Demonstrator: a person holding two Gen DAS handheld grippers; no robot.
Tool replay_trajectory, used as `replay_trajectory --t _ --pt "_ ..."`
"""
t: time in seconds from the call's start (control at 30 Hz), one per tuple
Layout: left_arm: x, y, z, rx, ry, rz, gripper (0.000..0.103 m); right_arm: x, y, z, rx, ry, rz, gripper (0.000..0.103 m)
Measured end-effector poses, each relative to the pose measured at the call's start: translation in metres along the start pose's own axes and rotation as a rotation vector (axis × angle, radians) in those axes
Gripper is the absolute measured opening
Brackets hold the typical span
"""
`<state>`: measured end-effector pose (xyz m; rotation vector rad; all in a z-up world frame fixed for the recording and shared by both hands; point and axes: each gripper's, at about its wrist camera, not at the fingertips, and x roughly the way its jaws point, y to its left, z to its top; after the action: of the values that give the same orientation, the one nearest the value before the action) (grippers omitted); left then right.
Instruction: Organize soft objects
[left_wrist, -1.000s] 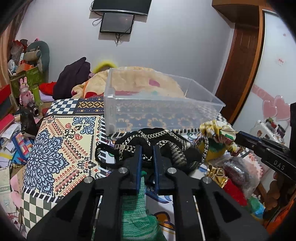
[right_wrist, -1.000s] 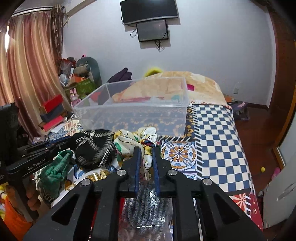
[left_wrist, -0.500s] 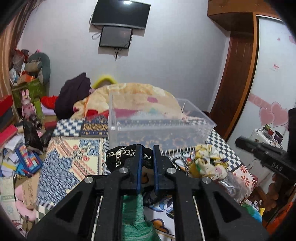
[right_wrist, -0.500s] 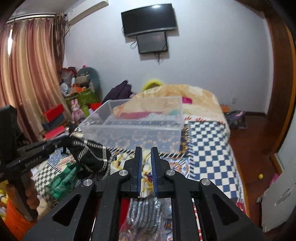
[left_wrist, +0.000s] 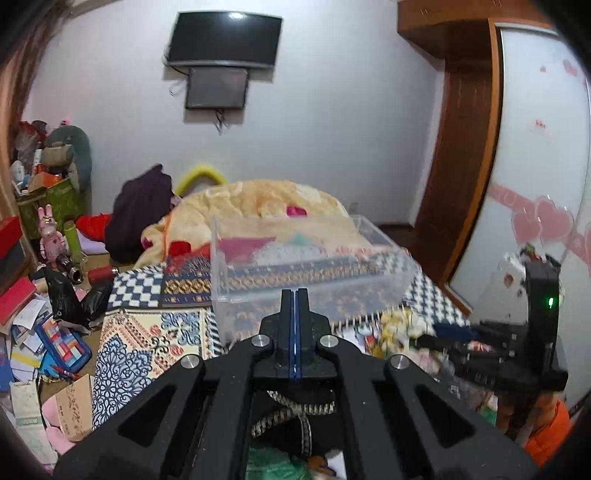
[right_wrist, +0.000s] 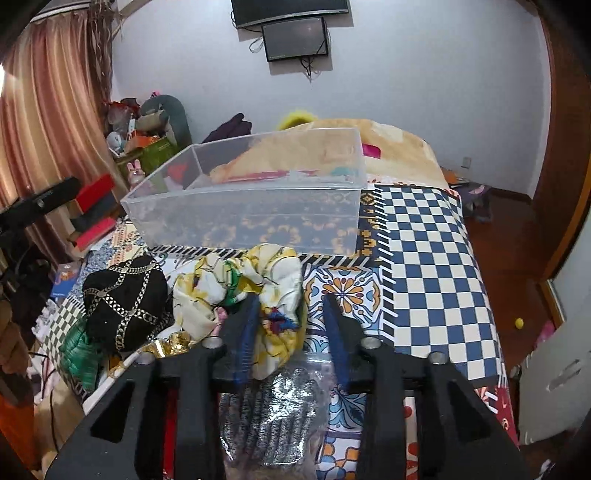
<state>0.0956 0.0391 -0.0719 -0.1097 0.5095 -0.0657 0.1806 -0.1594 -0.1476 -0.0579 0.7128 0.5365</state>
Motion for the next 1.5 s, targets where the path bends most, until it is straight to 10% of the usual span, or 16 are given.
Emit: replay_trajectory --t 0.13,0.27,0.53,0.67,0.97,1.13,1.27,1.5 --pt "0.009 0.006 -0.011 0.026 0.067 0.032 0.011 -0.008 0.001 0.001 -0.003 -0.026 0.004 0.011" --pt "0.018 0.018 -0.029 0.019 0.133 0.068 0.055 -0.019 0.003 0.003 -0.001 -0.067 0.005 0.009" --pt "0.039 0.043 -0.061 -0.063 0.257 0.065 0.075 -0.041 0.01 0.009 -0.005 -0.133 0.015 0.008" --pt "0.044 0.053 -0.069 -0.129 0.276 0.017 0.071 -0.048 0.011 0.009 -0.01 -0.153 0.019 0.008" --pt "0.039 0.038 -0.065 -0.083 0.253 0.013 0.015 -0.05 0.017 0.011 -0.02 -0.165 0.016 0.008" --pt "0.024 0.031 -0.05 -0.066 0.191 0.014 0.012 -0.045 0.006 0.01 0.0 -0.113 0.008 0.01" --pt "0.011 0.019 -0.034 -0.036 0.138 0.003 0.012 -0.024 -0.003 0.006 0.028 -0.048 0.003 0.038" --pt "0.002 0.007 -0.01 -0.004 0.067 -0.005 0.012 0.0 -0.007 -0.001 0.038 0.021 0.018 0.029"
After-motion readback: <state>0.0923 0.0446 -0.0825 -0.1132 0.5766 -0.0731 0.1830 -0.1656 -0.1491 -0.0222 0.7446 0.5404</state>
